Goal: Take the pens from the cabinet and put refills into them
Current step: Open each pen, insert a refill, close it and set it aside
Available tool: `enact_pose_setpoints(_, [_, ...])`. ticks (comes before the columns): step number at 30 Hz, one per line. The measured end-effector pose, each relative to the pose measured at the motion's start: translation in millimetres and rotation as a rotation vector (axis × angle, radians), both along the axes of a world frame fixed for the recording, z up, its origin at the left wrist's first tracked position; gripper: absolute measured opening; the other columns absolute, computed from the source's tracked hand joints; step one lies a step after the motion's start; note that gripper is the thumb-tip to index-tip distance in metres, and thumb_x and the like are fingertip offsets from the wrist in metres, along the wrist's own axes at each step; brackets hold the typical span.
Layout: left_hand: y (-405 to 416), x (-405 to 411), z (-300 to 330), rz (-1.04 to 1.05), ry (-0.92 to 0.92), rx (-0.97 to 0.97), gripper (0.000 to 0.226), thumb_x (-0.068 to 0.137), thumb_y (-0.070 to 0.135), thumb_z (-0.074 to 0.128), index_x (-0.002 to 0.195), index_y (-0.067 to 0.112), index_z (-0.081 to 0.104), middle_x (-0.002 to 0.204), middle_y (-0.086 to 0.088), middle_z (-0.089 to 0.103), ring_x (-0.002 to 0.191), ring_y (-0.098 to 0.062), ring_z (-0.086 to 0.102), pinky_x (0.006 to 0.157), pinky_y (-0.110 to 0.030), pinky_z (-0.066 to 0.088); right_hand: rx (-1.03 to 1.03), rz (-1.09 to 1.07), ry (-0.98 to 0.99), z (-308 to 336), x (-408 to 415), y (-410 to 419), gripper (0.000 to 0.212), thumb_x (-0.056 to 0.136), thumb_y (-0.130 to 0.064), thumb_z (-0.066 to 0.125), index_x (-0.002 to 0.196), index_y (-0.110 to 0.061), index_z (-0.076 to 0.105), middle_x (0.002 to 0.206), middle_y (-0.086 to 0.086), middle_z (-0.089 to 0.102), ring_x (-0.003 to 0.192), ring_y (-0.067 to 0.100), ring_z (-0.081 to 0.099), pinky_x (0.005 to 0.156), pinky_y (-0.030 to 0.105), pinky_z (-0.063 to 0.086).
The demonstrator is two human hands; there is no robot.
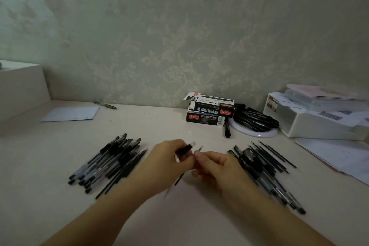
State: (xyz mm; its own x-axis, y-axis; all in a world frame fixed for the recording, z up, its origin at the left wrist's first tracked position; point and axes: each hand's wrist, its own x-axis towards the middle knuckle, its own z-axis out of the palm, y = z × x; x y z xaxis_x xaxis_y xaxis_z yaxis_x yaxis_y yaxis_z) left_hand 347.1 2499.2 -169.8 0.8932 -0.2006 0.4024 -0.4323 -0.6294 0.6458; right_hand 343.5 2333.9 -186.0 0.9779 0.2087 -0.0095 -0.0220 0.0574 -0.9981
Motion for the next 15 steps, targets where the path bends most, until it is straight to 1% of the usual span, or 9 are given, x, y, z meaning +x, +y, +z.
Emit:
enact_pose_setpoints(2, [-2,1,-3,-0.035,0.003,0.000,0.022,0.086,0.032,0.064,0.066,0.030,0.055,0.061,0.023,0.057,0.051,0.004,0.048,0.050,-0.009,0.035,0.018,-0.012,0.003,-2,1,-3,0.028,0.079,-0.035,0.070,0.091,-0.011,0.078,0.080,0.010,0.074,0.072,0.013,0.067,0.069,0.021,0.052])
enact_pose_setpoints(3, [-2,1,-4,-0.040,0.007,-0.001,0.018,0.086,0.033,0.065,0.070,0.030,0.056,0.062,0.021,0.058,0.052,0.004,0.048,0.051,-0.009,0.035,0.024,-0.034,0.002,-3,2,-4,0.022,0.083,-0.030,0.069,0.090,-0.010,0.078,0.080,0.011,0.074,0.071,0.014,0.067,0.069,0.022,0.053])
enact_pose_setpoints(4, [-1,2,-5,-0.041,0.012,-0.005,0.014,0.086,0.034,0.064,0.074,0.031,0.057,0.064,0.020,0.058,0.053,0.004,0.049,0.051,-0.009,0.035,0.034,-0.074,-0.001,-2,3,-5,0.019,0.089,-0.025,0.066,0.090,-0.009,0.076,0.081,0.012,0.074,0.072,0.015,0.067,0.069,0.022,0.054])
enact_pose_setpoints(6, [2,3,-6,-0.044,0.046,-0.028,0.006,0.090,0.036,0.059,0.084,0.034,0.059,0.067,0.017,0.058,0.052,0.001,0.047,0.051,-0.009,0.036,0.096,-0.204,-0.007,1,7,-7,0.020,0.098,-0.019,0.055,0.095,-0.004,0.068,0.082,0.012,0.075,0.069,0.017,0.069,0.064,0.022,0.056])
enact_pose_setpoints(9, [6,5,-7,-0.057,0.111,-0.052,0.012,0.096,0.036,0.048,0.094,0.041,0.059,0.066,0.016,0.057,0.052,-0.001,0.047,0.048,-0.012,0.038,0.242,-0.354,-0.039,11,10,-16,0.022,0.105,-0.019,0.040,0.100,-0.003,0.054,0.076,0.011,0.075,0.061,0.015,0.070,0.054,0.021,0.056])
enact_pose_setpoints(12, [5,5,-6,-0.083,0.145,-0.054,0.013,0.096,0.039,0.047,0.094,0.045,0.059,0.066,0.016,0.056,0.052,0.001,0.049,0.050,-0.012,0.039,0.358,-0.403,-0.076,15,11,-20,0.026,0.107,-0.021,0.034,0.099,-0.004,0.051,0.075,0.011,0.075,0.064,0.016,0.072,0.055,0.020,0.056])
enact_pose_setpoints(15, [3,5,-6,-0.114,0.152,-0.078,0.014,0.096,0.038,0.049,0.094,0.045,0.060,0.065,0.016,0.056,0.050,-0.001,0.045,0.049,-0.011,0.037,0.387,-0.402,-0.073,13,11,-18,0.027,0.107,-0.021,0.033,0.103,-0.002,0.052,0.078,0.012,0.075,0.069,0.019,0.074,0.057,0.020,0.057])
